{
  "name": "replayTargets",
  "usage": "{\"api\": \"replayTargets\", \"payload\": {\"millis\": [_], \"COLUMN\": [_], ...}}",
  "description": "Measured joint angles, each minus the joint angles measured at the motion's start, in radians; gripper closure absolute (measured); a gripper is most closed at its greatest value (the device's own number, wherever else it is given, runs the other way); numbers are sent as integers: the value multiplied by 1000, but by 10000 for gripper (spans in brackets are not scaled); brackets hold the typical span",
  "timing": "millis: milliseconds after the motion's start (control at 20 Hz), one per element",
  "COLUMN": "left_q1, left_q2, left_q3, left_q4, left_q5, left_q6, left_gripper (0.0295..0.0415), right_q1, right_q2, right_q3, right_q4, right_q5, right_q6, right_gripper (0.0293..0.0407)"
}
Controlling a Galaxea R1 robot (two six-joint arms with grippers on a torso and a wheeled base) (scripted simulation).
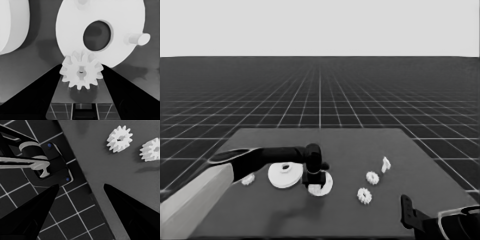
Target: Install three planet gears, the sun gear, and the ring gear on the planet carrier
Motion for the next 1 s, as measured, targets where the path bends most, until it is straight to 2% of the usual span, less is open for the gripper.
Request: {"api": "replayTargets", "payload": {"millis": [100, 150, 250, 500, 550, 650, 800, 1000], "left_q1": [0, 1, 1, 1, -59, -133, -163, -170], "left_q2": [0, 0, 0, 0, -12, -17, -18, -18], "left_q3": [0, -1, -1, -1, 52, 87, 95, 96], "left_q4": [1, 1, 1, 1, -63, -131, -161, -168], "left_q5": [0, 0, 0, 0, 21, 30, 31, 31], "left_q6": [0, 0, 0, 0, -36, -63, -70, -70], "left_gripper": [339, 330, 326, 326, 326, 326, 326, 326], "right_q1": [0, 0, 0, 0, 0, 0, 0, 0], "right_q2": [0, 0, 0, 0, 0, 0, 0, 0], "right_q3": [0, 0, 0, 0, 0, 0, 0, 0], "right_q4": [0, 0, 0, 0, 0, 0, 0, 0], "right_q5": [0, 0, 0, 0, 0, 0, 0, 0], "right_q6": [0, 0, 0, 0, 0, 0, 0, 0], "right_gripper": [315, 315, 315, 315, 315, 315, 315, 315]}}
